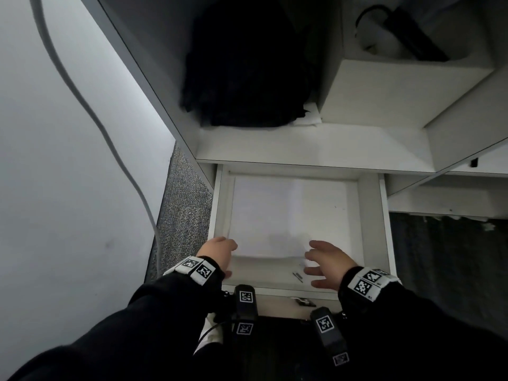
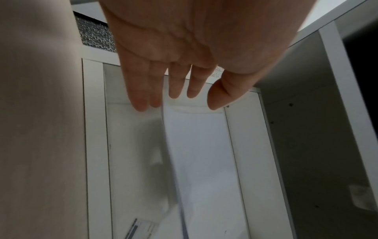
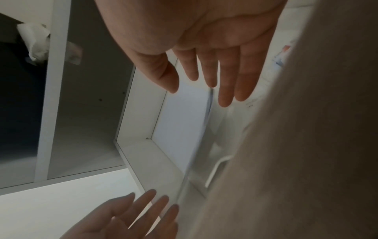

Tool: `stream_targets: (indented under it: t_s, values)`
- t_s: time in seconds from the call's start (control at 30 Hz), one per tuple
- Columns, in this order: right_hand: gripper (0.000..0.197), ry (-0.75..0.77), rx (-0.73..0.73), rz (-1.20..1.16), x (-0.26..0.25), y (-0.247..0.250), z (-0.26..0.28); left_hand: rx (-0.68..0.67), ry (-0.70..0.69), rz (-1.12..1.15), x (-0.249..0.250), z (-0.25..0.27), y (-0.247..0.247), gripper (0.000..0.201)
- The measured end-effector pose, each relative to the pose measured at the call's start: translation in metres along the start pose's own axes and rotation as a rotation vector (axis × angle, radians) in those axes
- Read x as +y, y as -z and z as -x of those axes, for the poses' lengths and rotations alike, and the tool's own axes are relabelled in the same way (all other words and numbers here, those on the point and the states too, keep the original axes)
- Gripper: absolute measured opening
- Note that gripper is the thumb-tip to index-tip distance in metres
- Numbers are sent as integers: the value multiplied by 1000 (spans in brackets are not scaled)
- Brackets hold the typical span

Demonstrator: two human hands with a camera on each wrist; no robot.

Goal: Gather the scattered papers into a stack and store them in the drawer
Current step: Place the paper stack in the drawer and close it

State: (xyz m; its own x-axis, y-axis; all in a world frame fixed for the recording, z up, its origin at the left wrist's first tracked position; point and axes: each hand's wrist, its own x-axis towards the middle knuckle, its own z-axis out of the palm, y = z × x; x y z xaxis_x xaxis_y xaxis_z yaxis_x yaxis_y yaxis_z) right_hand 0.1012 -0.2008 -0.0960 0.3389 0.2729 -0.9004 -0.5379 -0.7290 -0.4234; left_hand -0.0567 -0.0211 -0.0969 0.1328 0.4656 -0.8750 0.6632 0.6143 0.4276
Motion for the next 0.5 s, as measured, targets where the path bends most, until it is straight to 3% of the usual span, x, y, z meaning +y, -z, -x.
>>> stream_targets:
  t_s: [0.1,0.23,0.37,0.5]
  values:
    - [30,39,22,81,-1,4,15,-12,-23,39,0,13,4,41]
    - [14,177,73,101,-5,6,52,-101,-65,102,4,51,7,21]
    - [13,272,81,156,1,6,92,-159,-184,54,1,98,5,13]
    - [24,313,61,334,23,10,123,-190,-241,-226,-19,135,-2,15]
